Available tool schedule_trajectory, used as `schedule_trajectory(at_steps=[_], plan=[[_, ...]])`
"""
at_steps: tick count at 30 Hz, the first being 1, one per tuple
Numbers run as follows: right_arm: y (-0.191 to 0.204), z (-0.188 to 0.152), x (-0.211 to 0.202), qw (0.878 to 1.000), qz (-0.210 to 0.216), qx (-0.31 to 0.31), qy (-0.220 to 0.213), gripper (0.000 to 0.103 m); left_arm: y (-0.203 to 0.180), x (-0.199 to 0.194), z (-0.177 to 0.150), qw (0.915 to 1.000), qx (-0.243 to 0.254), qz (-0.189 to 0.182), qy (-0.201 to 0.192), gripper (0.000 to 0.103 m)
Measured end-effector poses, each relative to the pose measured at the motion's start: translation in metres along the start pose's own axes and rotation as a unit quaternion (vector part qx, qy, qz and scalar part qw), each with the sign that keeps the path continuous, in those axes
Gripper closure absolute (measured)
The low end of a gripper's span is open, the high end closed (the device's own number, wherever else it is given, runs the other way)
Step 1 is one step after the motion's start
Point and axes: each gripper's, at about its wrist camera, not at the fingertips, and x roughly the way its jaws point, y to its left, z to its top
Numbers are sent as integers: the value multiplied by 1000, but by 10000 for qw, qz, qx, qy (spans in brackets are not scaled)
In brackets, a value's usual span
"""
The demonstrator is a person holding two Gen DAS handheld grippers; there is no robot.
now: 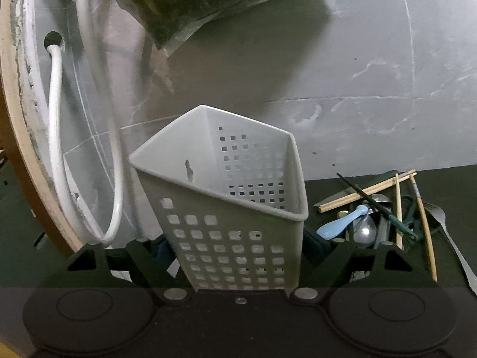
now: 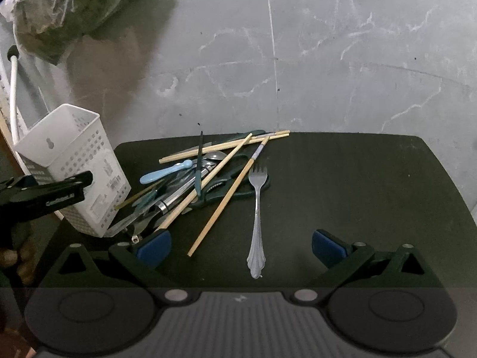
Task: Organize utensils
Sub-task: 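Grasp the white caddy rim with the left gripper while the right gripper approaches the utensils, then lower the right gripper onto the silver fork and close on it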
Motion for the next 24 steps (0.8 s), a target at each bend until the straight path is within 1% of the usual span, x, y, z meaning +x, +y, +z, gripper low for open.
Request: schedule_trajectory(at_steps=[5, 14, 17, 19, 21, 24], plan=[[1, -2, 7, 9999, -72, 88, 74, 0, 11, -9, -1, 9996, -100, -268, 21, 25], [-9, 0, 28, 9997, -120, 106, 185, 0, 27, -47, -15, 9980, 84, -602, 197, 25], [-14, 4, 35, 9998, -173, -46, 81, 0, 32, -63, -18, 9956, 24, -876, 335, 26], [-15, 9, 39, 9996, -113, -246, -26, 0, 34, -73, -20, 9938, 38, -1037, 395, 27], [-17, 15, 47, 9993, -81, -373, -42, 0, 35, -81, -23, 9934, 92, -1073, 386, 27], [-22, 26, 62, 9990, 35, -446, -29, 0, 40, -88, -27, 9925, 33, -1137, 445, 27]])
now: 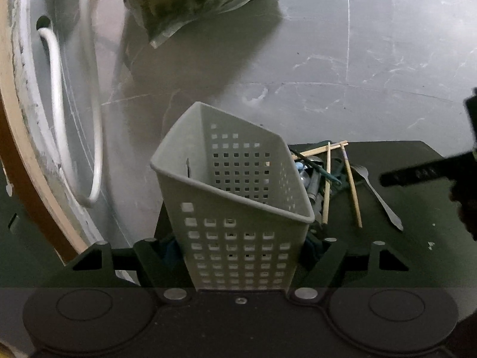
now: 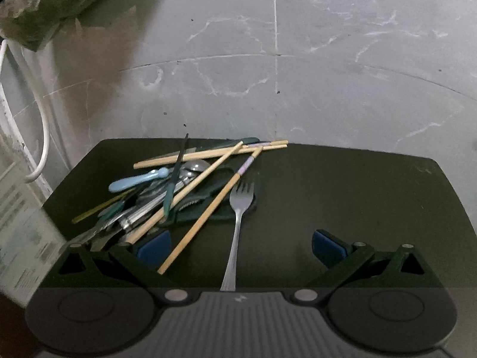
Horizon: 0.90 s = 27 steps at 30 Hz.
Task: Organize utensils
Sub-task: 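Lower the right gripper onto the silver fork and close on it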
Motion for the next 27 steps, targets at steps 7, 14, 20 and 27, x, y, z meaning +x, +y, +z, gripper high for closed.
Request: schedule_trajectory(at_steps=[7, 14, 20, 27], plan=[[-22, 23, 41, 9993, 219, 84, 277, 15, 3, -11, -8, 9999, -92, 60, 45, 27], [-26, 36, 62, 9986, 360, 107, 376, 35, 2, -12, -9, 9999, -75, 105, 24, 27], [-24, 39, 78, 9970, 464, 165, 590, 61, 2, -11, -8, 9999, -29, 95, 38, 27], [-28, 40, 85, 9955, 558, 350, 688, 76, 2, -11, -8, 9999, -24, 88, 46, 27]])
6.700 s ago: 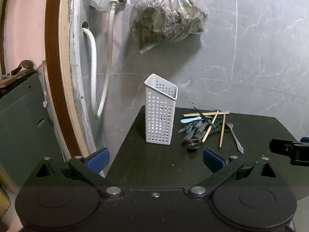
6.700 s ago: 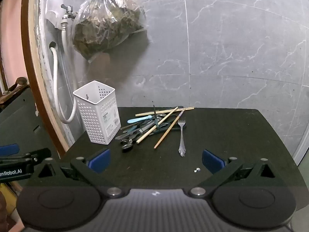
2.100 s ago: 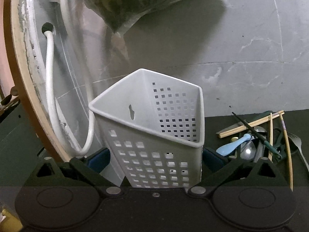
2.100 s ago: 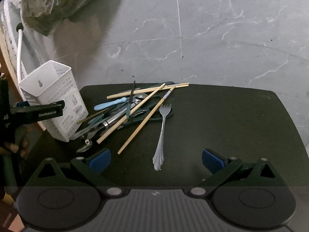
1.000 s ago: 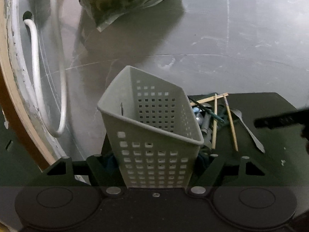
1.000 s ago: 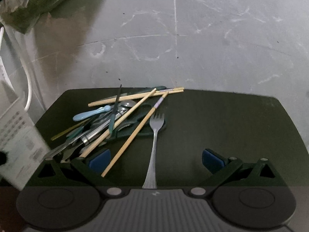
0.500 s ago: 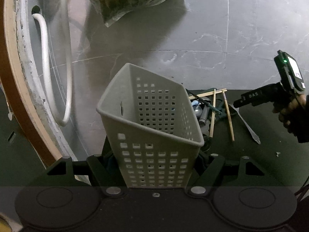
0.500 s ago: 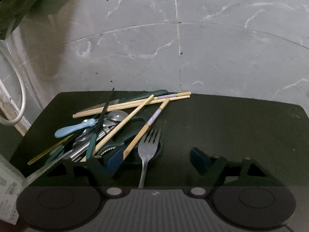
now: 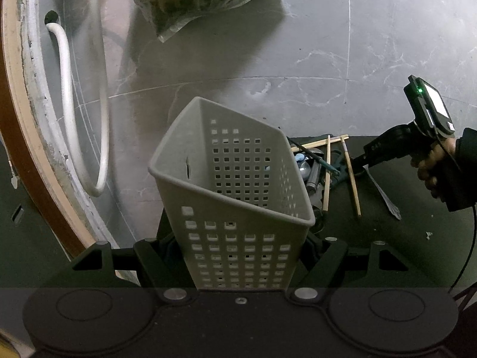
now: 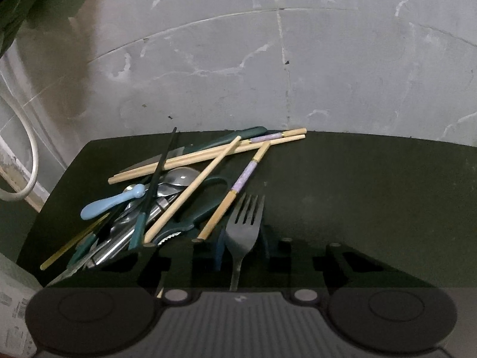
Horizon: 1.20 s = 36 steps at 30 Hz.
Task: Organize utensils
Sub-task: 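Lower the right gripper onto the silver fork and close on it, then lift the silver fork out of the pile with the right gripper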
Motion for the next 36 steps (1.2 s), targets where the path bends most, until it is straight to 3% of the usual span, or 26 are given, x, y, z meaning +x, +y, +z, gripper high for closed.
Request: schedule_trajectory(at_steps=[13, 27, 36], plan=[[-10, -12, -18, 9993, 190, 316, -64, 77, 0, 0, 0, 10000, 3, 8, -1, 27], [1, -33, -102, 9867, 934, 210, -1312, 77, 1, 1, -1, 10000, 65, -51, -43, 27], [17, -35, -121, 9814, 1068, -41, -1596, 77, 3, 1, -1, 9999, 69, -77, -49, 27]])
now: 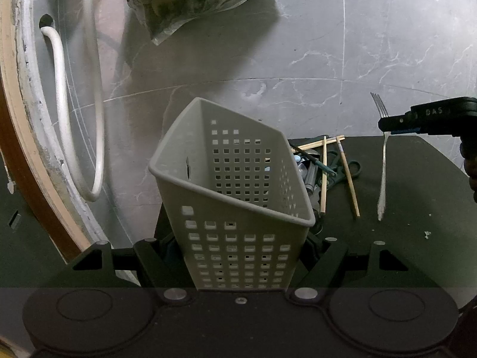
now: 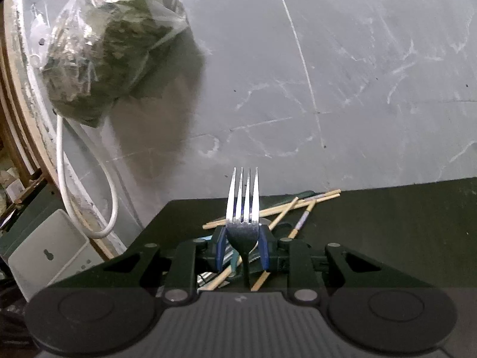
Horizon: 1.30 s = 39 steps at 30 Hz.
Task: Organize utensils
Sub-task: 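Lift the silver fork out of the pile with the right gripper, then carry the fork over the caddy and drop it in with the right gripper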
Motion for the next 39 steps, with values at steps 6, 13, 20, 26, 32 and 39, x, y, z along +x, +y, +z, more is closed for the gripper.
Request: schedule_trajectory(at_steps=[6, 13, 20, 26, 32, 39], plan=[[5, -1, -3, 10000, 48, -15, -54, 77, 0, 0, 0, 10000, 1, -10, 1, 27], [11, -1, -9, 9996, 213, -145, -108, 79, 1, 0, 0, 10000, 0, -56, 2, 27], [18, -7, -8, 9995, 283, -157, -72, 101, 1, 1, 0, 10000, -1, -58, -2, 27], [25, -6, -11, 9991, 355, -166, -130, 101, 1, 1, 0, 10000, -4, -67, -13, 27], [40, 7, -25, 9978, 544, -248, -301, 101, 0, 1, 0, 10000, -7, -70, -45, 27], [80, 44, -50, 9855, 1391, -390, -888, 101, 0, 1, 0, 10000, -7, -69, -60, 27]])
